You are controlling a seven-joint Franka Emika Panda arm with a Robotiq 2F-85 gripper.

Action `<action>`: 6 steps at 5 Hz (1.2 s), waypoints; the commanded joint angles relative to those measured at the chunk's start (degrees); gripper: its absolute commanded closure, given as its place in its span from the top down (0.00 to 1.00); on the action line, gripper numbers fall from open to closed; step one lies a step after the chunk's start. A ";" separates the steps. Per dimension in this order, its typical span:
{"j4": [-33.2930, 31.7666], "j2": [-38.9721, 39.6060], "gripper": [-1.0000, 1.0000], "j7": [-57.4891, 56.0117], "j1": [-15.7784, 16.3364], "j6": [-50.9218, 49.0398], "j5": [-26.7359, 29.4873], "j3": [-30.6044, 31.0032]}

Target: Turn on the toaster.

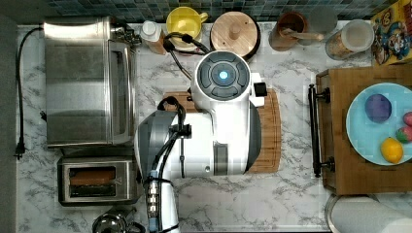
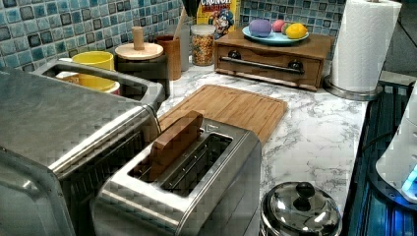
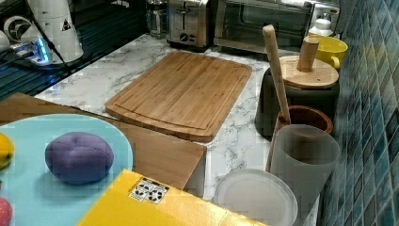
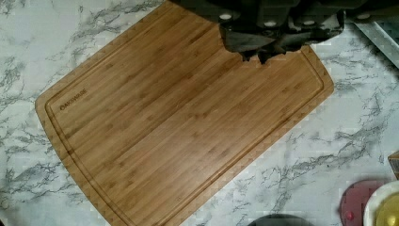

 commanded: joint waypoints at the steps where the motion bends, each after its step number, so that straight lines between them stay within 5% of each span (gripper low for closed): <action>1: 0.02 -0.52 0.00 -1.14 0.13 0.19 0.03 0.15; 5: -13.80 -9.07 0.00 -15.50 7.70 8.91 7.92 3.00; 6: -17.80 -11.53 0.00 -17.50 6.65 10.41 8.23 6.08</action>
